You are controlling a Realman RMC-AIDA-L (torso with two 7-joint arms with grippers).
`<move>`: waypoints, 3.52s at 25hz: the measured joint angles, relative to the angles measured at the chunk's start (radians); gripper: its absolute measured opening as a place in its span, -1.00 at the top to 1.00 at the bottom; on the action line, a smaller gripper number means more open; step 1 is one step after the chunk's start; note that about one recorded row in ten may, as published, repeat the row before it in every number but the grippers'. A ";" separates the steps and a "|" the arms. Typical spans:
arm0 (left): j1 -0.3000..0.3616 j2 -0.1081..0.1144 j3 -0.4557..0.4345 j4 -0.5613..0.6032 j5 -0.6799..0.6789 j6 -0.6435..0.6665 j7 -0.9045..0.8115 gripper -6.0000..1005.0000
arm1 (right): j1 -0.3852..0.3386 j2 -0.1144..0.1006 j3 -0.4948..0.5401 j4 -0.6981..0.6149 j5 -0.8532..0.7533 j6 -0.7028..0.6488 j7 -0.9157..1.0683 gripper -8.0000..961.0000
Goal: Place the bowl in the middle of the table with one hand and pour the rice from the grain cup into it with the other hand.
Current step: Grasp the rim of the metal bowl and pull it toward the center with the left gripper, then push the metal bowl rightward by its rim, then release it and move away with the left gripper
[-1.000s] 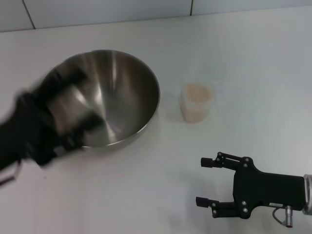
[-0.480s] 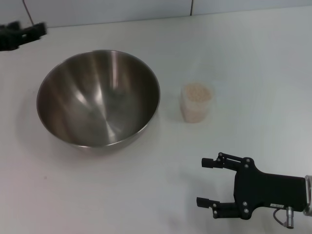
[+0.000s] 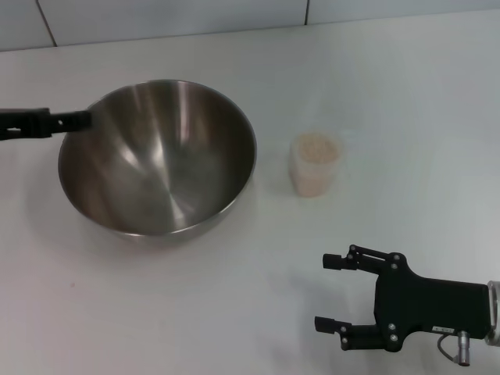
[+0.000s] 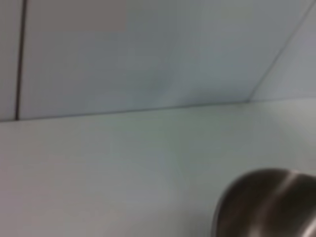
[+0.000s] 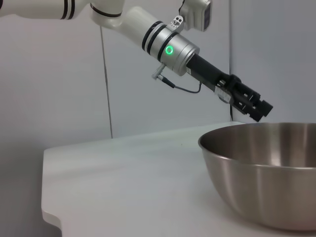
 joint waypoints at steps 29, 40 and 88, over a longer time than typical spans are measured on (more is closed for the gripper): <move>-0.080 -0.011 0.005 -0.135 0.067 0.035 0.079 -0.11 | 0.004 0.003 -0.005 0.000 -0.004 0.027 0.000 -0.70; -0.104 -0.011 0.004 -0.142 0.067 0.047 0.081 0.75 | 0.005 0.003 -0.009 0.000 -0.004 0.039 0.000 -0.70; -0.376 0.050 -0.138 -0.485 0.061 -0.045 0.293 0.78 | 0.027 0.011 -0.011 0.003 -0.015 0.078 0.014 -0.69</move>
